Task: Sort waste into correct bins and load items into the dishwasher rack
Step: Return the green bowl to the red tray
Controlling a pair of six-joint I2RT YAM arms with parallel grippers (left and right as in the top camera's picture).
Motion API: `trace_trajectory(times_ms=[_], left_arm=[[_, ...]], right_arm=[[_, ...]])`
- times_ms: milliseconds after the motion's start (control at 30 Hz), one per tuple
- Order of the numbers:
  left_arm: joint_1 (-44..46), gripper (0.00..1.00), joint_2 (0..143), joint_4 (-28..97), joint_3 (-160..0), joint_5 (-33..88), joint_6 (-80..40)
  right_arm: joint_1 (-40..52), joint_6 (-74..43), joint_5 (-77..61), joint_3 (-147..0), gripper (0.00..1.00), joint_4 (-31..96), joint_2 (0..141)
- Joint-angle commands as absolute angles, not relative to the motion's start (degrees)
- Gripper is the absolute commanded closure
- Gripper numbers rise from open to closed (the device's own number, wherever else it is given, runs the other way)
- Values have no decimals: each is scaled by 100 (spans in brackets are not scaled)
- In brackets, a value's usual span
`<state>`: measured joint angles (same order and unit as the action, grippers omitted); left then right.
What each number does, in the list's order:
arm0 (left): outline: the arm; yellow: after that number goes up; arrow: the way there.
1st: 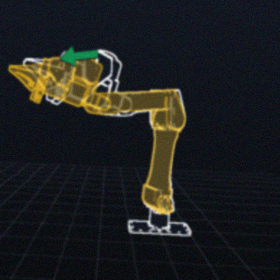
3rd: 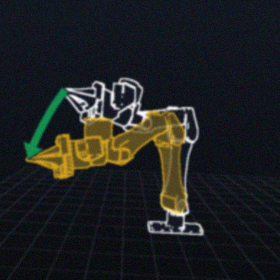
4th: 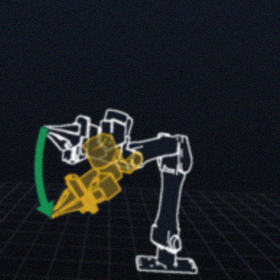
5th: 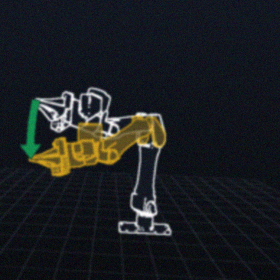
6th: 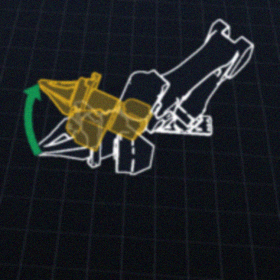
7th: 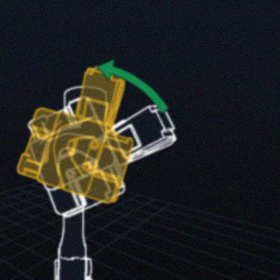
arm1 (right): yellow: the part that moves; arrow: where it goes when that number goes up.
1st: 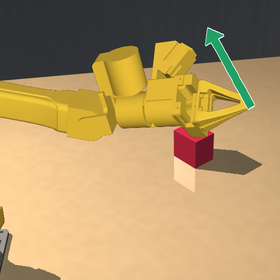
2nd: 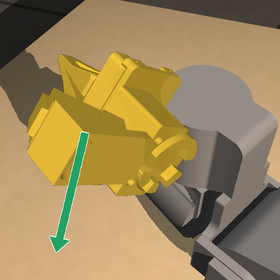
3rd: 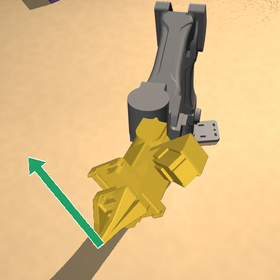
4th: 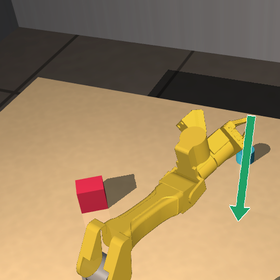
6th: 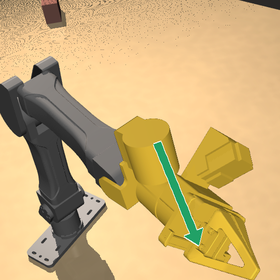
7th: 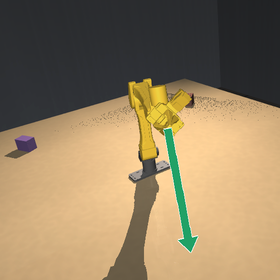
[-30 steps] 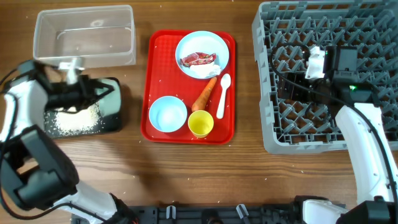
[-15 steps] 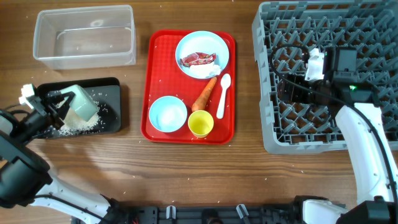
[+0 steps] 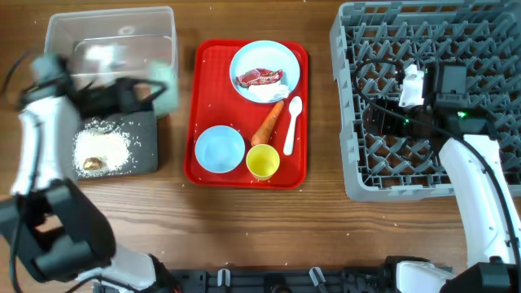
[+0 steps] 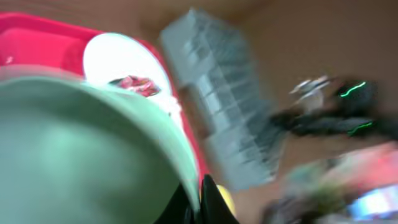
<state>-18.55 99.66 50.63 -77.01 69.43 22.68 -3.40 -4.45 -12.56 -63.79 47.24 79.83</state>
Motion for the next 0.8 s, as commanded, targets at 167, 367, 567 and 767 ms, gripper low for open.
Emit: trace_trajectory(times_ms=[167,367,567,767], left_arm=[[1822,96,10132,3533,-7787,248,58],[2071,94,10847,3533,-7787,-196,58],[2425,44,10855,3505,-7787,-202,82],[2274,35,10554,3769,-8088,-27,-353]], right_arm=[[-318,-451,-1164,-6438,16,4718,8042],[-318,-464,-1164,-6438,16,4674,8042],[-318,-469,-1168,-6438,16,4571,8042],[-316,-311,-1793,-6573,15,4390,8040]])
